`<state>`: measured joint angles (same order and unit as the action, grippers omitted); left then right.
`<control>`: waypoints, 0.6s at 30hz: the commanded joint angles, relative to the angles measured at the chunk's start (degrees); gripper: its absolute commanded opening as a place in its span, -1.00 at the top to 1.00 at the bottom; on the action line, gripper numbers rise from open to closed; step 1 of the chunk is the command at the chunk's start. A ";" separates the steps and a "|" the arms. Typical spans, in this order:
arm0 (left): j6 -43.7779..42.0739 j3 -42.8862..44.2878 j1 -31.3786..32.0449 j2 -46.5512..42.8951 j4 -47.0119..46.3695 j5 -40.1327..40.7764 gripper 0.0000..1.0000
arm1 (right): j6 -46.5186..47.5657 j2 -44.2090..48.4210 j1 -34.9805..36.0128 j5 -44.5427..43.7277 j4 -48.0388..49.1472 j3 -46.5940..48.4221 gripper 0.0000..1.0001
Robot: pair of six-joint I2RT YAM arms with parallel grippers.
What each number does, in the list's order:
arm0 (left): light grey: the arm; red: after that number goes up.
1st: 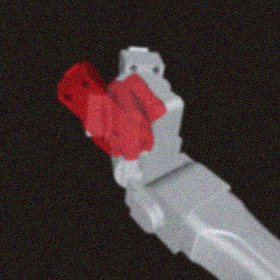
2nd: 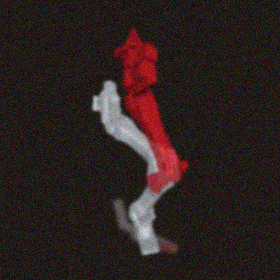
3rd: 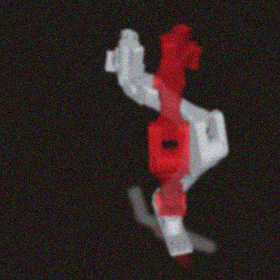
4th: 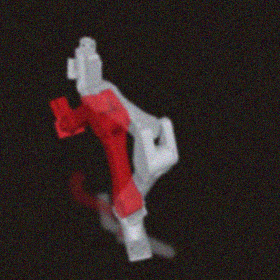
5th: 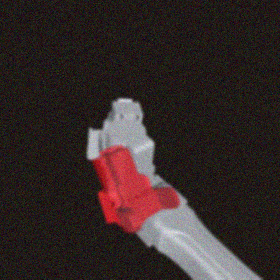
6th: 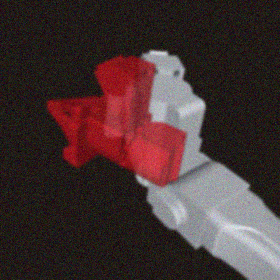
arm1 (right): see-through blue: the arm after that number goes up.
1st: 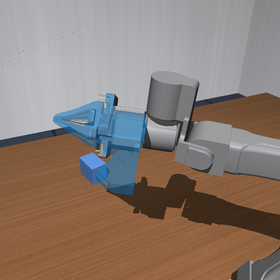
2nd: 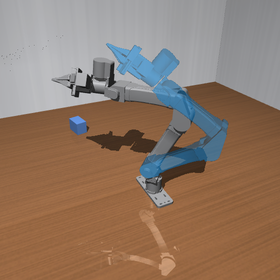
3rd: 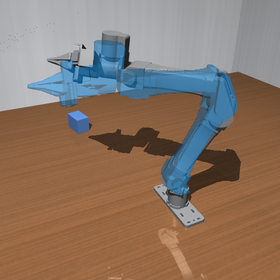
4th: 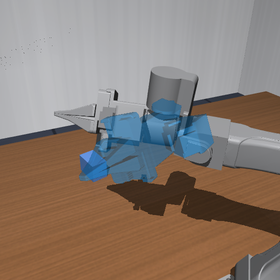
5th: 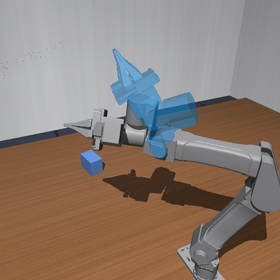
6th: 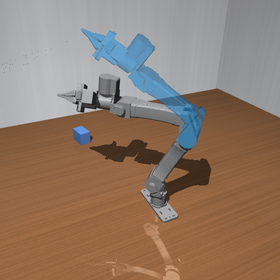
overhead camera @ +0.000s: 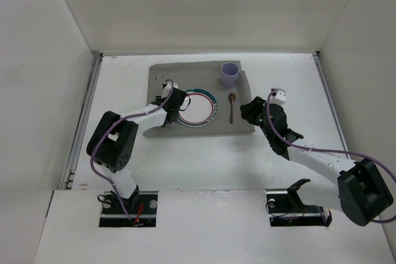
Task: Set the dinner table for one person
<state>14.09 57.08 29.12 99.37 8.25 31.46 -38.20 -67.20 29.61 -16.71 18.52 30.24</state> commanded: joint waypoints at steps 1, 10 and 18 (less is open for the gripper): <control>0.67 -1.53 0.01 -4.61 -0.34 3.16 0.25 | 0.31 0.40 -0.12 -0.87 3.10 0.79 -0.08; 8.83 -9.07 -0.34 -26.30 -3.41 3.69 0.20 | 0.23 0.23 -0.03 -1.04 3.18 0.70 -0.08; 26.85 -24.54 -13.15 -49.25 2.37 1.42 0.13 | -0.91 4.00 -0.91 -4.38 4.06 -1.76 -0.03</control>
<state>31.31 37.30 20.71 55.05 5.93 33.87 -38.39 -66.02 29.52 -17.93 18.57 29.50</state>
